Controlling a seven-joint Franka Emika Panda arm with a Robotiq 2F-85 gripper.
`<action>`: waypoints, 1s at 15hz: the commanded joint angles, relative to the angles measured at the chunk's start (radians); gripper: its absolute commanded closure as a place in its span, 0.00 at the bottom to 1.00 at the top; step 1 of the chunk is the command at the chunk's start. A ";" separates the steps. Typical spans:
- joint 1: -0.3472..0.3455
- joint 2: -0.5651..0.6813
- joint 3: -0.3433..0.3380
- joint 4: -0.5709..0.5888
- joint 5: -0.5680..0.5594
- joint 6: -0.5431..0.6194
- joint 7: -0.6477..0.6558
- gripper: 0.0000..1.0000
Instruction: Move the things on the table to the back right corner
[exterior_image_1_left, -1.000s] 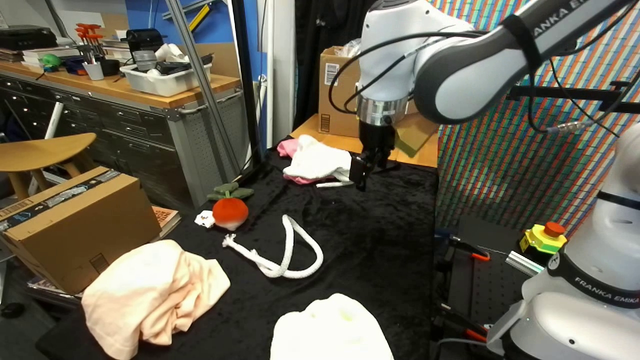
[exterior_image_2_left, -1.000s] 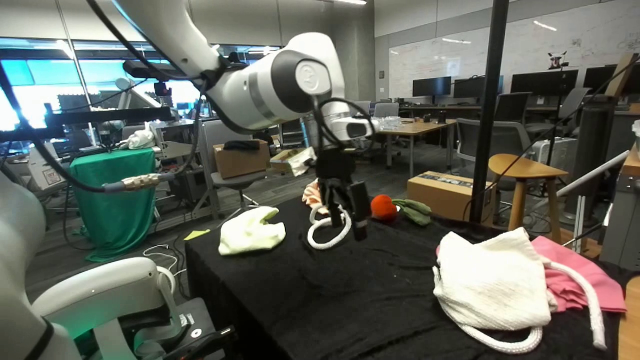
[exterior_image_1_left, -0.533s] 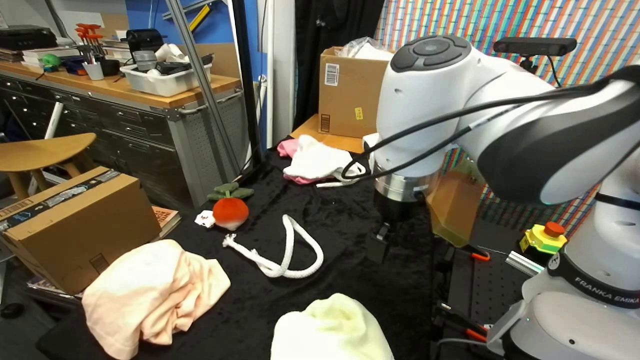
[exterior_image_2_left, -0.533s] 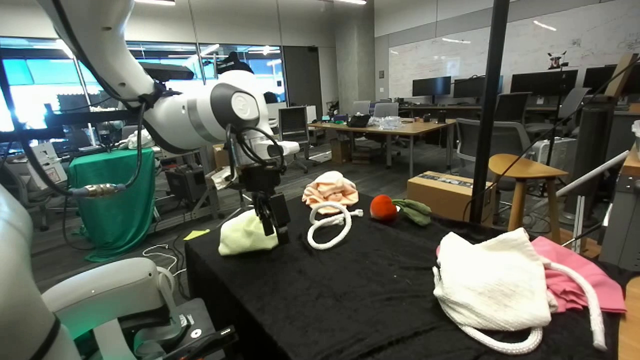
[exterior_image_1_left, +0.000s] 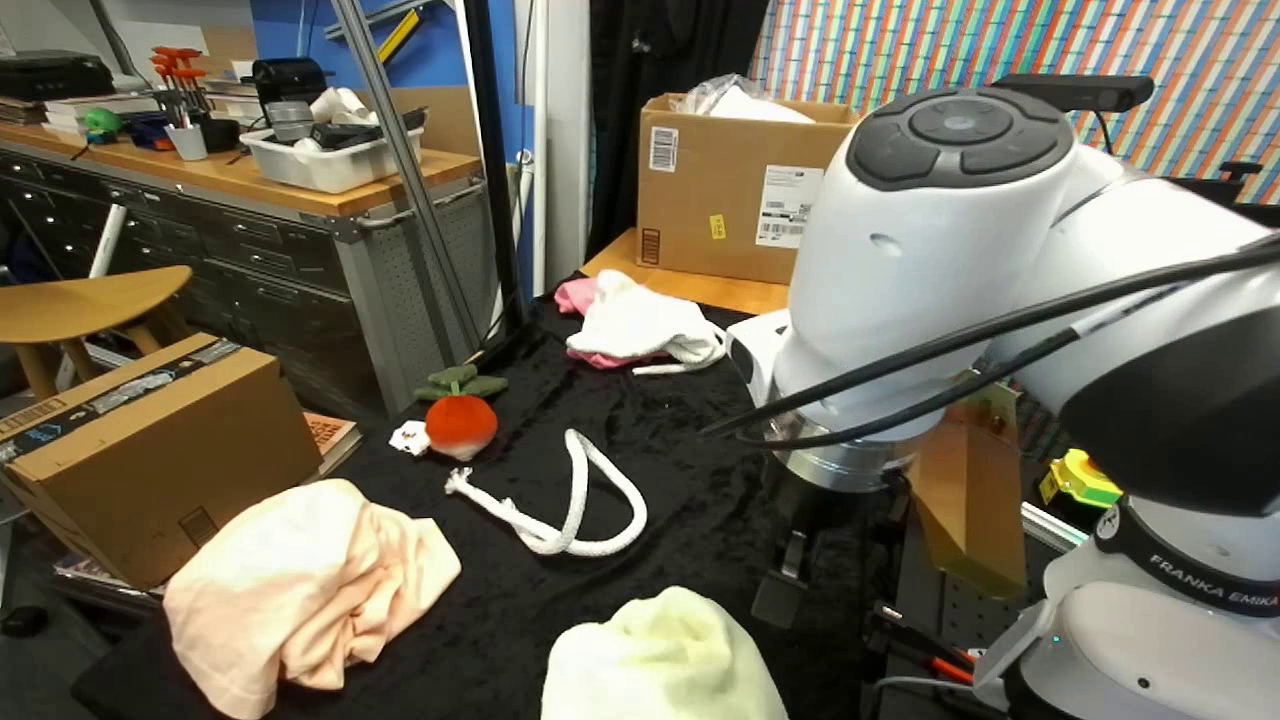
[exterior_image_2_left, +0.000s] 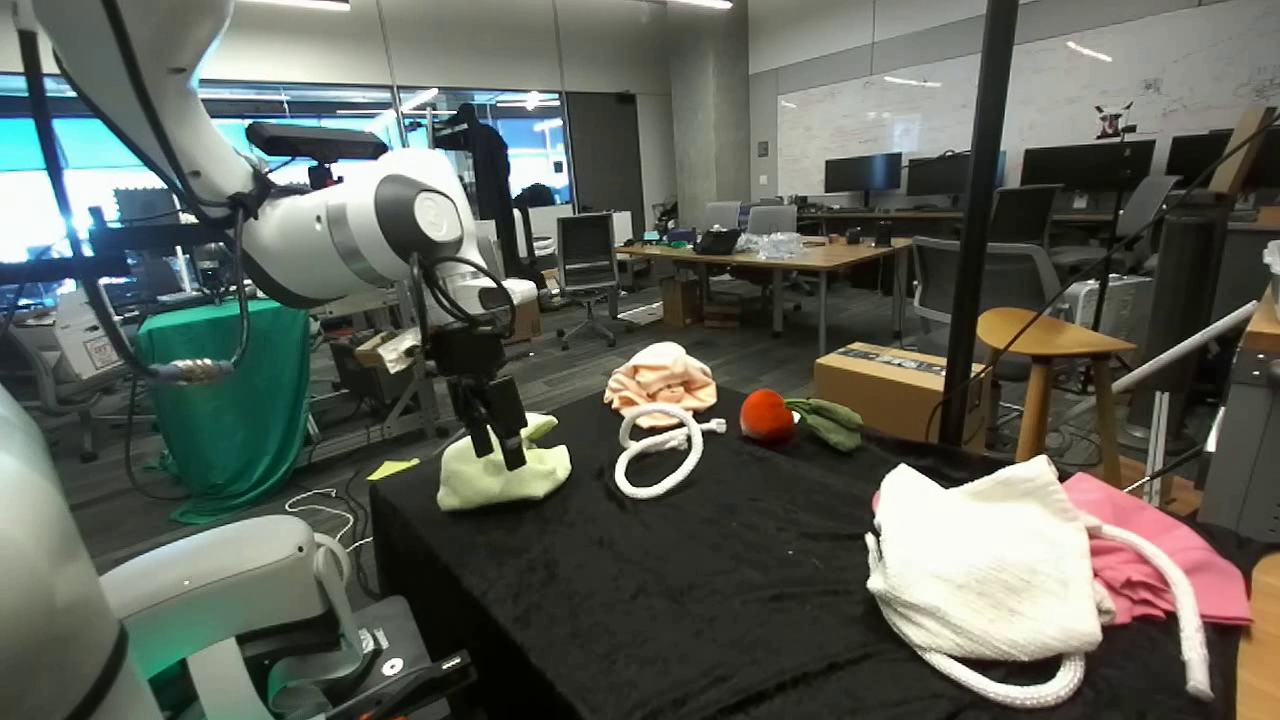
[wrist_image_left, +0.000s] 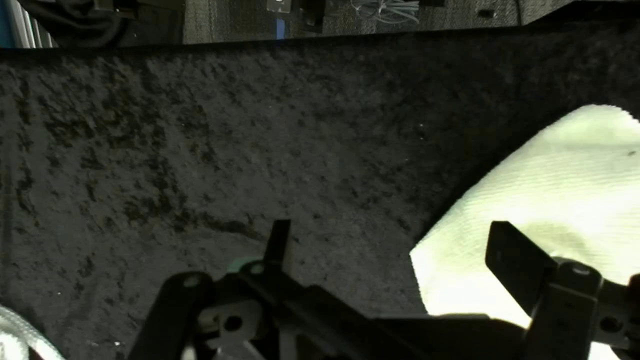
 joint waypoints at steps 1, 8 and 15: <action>0.024 0.053 0.030 0.062 0.008 0.023 0.011 0.00; 0.051 0.195 0.053 0.172 -0.012 0.124 0.052 0.00; 0.101 0.334 0.021 0.229 0.002 0.262 0.035 0.00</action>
